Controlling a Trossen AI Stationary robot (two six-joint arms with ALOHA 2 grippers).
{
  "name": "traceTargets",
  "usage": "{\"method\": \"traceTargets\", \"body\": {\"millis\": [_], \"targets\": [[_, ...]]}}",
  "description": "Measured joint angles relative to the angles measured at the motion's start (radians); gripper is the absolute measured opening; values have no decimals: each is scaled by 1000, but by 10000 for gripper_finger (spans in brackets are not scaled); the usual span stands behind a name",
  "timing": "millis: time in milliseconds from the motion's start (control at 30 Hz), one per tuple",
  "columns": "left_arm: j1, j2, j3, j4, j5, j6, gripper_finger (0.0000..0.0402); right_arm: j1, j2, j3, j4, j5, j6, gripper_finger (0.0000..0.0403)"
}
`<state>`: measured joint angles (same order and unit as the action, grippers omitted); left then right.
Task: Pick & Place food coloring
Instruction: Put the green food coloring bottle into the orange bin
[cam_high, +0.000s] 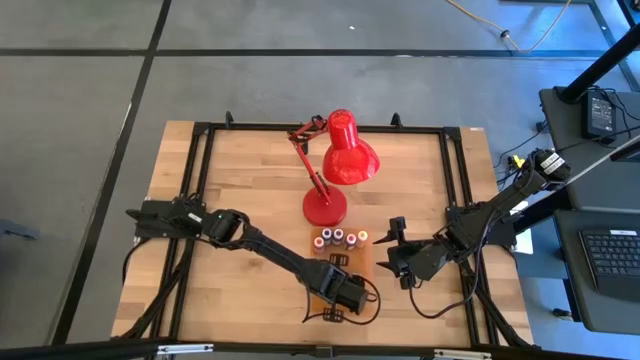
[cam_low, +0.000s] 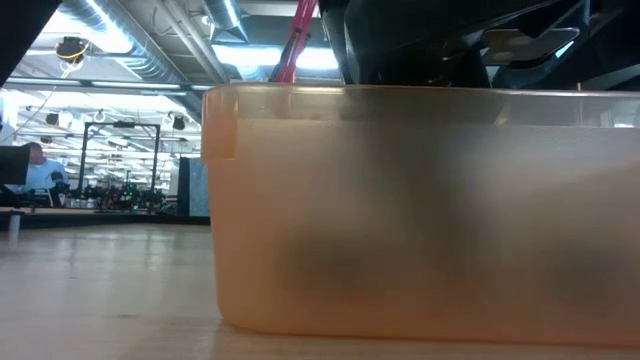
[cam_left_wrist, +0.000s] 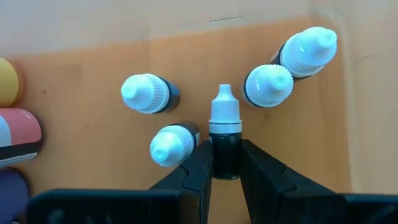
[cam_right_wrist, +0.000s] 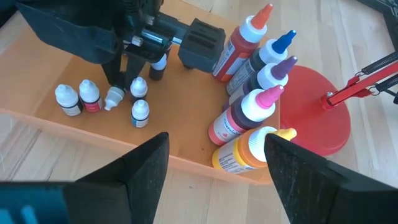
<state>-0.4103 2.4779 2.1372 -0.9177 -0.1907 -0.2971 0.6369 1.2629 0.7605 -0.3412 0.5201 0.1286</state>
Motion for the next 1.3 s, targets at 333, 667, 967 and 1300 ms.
{"method": "traceTargets", "body": {"millis": [333,667,967,1300], "targets": [[-14,-38,-7,-57,-21,-23,67,0,0,0,0,0,0,265],[-21,-60,-4,-61,-20,-31,67,0,0,0,1,1,-1,265],[-29,-119,-4,-102,-27,-52,67,0,0,0,4,1,0,265],[-41,-209,-3,-99,-182,-86,67,0,0,0,161,-13,-45,265]]}}
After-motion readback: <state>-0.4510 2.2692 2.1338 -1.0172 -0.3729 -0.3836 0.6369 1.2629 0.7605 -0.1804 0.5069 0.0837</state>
